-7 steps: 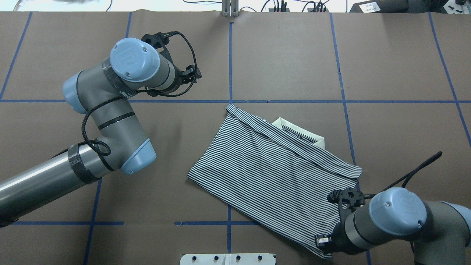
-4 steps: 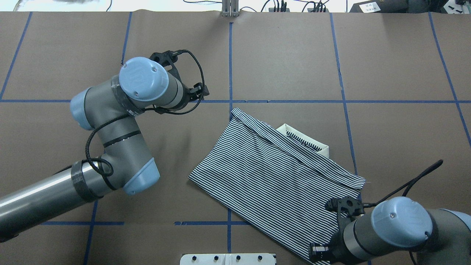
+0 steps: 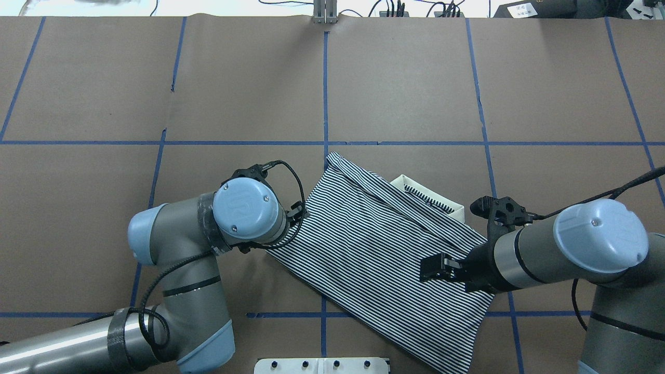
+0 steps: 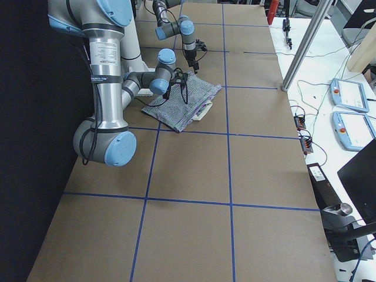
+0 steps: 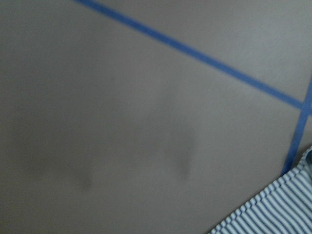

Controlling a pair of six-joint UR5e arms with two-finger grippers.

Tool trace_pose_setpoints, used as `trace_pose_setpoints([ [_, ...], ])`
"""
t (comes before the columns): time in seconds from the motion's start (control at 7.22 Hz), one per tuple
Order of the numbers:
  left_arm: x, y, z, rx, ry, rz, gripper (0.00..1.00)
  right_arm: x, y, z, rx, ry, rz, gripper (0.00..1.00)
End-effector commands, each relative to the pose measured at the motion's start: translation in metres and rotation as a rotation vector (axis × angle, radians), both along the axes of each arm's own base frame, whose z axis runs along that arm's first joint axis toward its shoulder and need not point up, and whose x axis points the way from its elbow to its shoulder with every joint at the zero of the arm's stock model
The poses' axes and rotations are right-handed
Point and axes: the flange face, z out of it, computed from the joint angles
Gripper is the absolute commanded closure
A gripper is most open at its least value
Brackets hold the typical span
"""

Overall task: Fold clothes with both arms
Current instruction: 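Rotate the striped shirt with the right gripper while the left gripper presses its far end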

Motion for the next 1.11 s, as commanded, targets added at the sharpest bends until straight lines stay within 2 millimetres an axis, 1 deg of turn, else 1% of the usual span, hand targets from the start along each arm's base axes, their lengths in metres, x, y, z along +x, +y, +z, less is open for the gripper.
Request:
trace_pose_setpoints([
  [0.0,0.014,0.01,0.011,-0.01,-0.028,-0.003,0.06,0.006,-0.012,-0.005,0.006,-0.009,0.03,0.0],
  [0.14,0.013,0.011,0.009,-0.011,-0.023,-0.005,0.21,0.006,-0.013,-0.005,0.006,-0.009,0.031,0.0],
  [0.28,0.011,0.011,0.008,-0.007,-0.021,-0.003,0.62,0.007,-0.013,-0.006,0.006,-0.011,0.031,0.0],
  [0.42,0.01,0.011,0.01,0.004,-0.025,0.004,1.0,0.007,-0.013,-0.006,0.006,-0.011,0.031,0.0],
  [0.55,0.007,0.009,0.014,0.02,-0.034,0.018,1.0,0.006,-0.014,-0.009,0.008,-0.017,0.031,0.0],
  [0.69,0.002,0.005,0.013,0.048,-0.037,0.043,1.0,0.006,-0.014,-0.009,0.008,-0.017,0.031,0.0],
  [0.97,-0.02,-0.014,0.007,0.065,-0.027,0.024,1.0,0.008,-0.016,-0.01,0.009,-0.019,0.04,0.0],
])
